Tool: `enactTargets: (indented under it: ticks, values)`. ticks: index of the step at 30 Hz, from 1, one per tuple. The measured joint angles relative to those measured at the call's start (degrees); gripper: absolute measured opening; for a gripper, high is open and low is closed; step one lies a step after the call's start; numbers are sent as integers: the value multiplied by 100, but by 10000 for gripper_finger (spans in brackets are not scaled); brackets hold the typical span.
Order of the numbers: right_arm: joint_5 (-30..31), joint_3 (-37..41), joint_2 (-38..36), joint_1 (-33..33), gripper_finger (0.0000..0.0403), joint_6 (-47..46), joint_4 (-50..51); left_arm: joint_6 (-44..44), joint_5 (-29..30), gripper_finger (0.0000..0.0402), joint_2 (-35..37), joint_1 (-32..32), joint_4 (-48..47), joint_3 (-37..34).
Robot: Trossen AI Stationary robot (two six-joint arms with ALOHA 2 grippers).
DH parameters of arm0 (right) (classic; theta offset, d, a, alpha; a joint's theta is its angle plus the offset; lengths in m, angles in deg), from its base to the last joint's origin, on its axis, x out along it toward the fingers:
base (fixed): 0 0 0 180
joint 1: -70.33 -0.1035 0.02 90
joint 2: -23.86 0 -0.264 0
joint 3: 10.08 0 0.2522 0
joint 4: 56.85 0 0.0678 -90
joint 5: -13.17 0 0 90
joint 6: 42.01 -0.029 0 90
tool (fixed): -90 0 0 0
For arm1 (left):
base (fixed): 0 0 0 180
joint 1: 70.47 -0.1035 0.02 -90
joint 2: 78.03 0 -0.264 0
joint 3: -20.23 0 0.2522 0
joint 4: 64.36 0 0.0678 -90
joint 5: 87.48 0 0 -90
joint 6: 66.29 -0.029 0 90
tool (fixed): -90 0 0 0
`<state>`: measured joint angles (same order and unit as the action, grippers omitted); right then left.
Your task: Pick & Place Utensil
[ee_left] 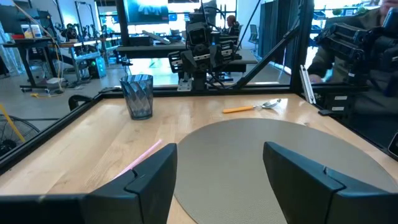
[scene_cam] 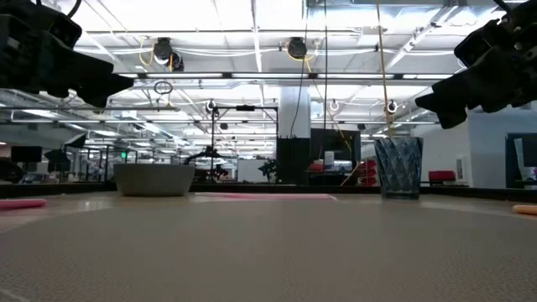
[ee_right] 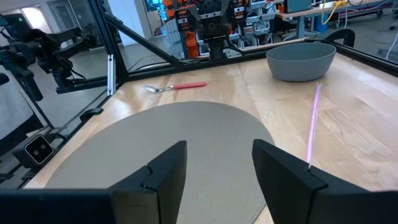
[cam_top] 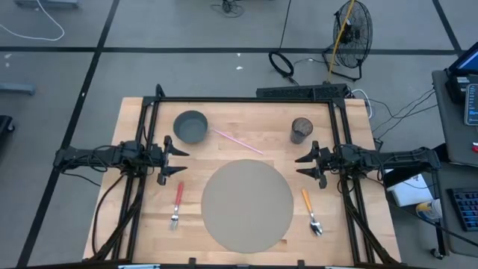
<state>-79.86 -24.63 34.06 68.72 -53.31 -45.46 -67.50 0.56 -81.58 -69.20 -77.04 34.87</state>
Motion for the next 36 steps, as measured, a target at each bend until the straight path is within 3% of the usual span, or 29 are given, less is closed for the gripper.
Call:
enactTargets:
  ticks: [36]
  values:
    - [-15,0,0,0,181,-1,-94,0,0,244,0,0,0,1]
